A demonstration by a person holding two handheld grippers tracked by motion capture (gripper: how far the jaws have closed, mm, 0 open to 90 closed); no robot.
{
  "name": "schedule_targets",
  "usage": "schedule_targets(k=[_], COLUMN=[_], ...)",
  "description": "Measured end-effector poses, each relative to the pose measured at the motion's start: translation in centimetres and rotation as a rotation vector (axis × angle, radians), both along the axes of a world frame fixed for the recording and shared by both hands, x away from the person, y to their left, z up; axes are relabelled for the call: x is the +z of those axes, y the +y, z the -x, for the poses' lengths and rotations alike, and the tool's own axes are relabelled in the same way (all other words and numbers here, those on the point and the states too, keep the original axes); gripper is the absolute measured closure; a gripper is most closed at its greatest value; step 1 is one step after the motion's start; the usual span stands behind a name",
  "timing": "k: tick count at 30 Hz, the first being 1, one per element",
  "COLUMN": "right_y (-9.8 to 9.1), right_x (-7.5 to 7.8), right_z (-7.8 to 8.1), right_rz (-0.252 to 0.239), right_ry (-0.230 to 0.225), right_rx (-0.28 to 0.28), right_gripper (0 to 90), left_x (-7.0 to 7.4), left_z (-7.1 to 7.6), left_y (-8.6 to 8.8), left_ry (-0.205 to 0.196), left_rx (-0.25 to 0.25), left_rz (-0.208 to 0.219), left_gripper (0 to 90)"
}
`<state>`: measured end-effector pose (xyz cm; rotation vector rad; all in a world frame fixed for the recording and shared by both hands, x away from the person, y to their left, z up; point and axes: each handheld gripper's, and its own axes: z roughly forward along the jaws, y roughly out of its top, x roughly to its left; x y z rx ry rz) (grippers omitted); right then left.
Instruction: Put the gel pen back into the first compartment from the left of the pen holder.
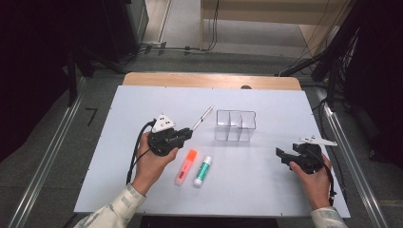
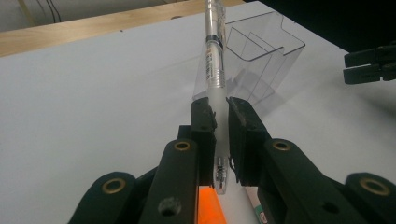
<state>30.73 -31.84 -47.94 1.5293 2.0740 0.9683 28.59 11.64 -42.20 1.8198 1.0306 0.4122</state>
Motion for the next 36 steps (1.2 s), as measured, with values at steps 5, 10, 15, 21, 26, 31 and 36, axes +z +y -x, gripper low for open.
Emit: schedule_targets(k=[5, 10, 15, 21, 26, 31, 36], right_y=[0.0, 0.0, 0.0, 0.0, 0.0, 0.0, 0.0], right_x=[0.0, 0.0, 0.0, 0.0, 0.0, 0.1, 0.1], right_z=[0.0, 0.0, 0.0, 0.0, 0.1, 0.1, 0.1], right_rz=[0.002, 0.001, 0.000, 0.000, -0.001, -0.001, -0.001], right_ry=[0.000, 0.000, 0.000, 0.000, 0.000, 0.000, -0.001], right_rx=[0.001, -0.001, -0.001, 0.001, 0.002, 0.003, 0.004], right_gripper=[24.6, 24.6, 24.6, 24.6, 24.6, 24.6, 24.6], left_x=[0.2, 0.1, 0.0, -0.2, -0.2, -0.3, -0.2], left_z=[-0.1, -0.3, -0.6, -0.9, -1.1, -1.3, -1.4], left_y=[-0.4, -0.7, -1.1, -1.6, -1.8, -2.1, -2.2], left_ry=[-0.004, 0.004, 0.011, 0.013, 0.013, 0.014, 0.012], left_rx=[-0.005, -0.014, -0.020, -0.024, -0.025, -0.028, -0.029], left_rz=[0.004, -0.001, -0.005, -0.013, -0.013, -0.012, -0.010], left_gripper=[81.1, 81.1, 81.1, 81.1, 81.1, 81.0, 81.0])
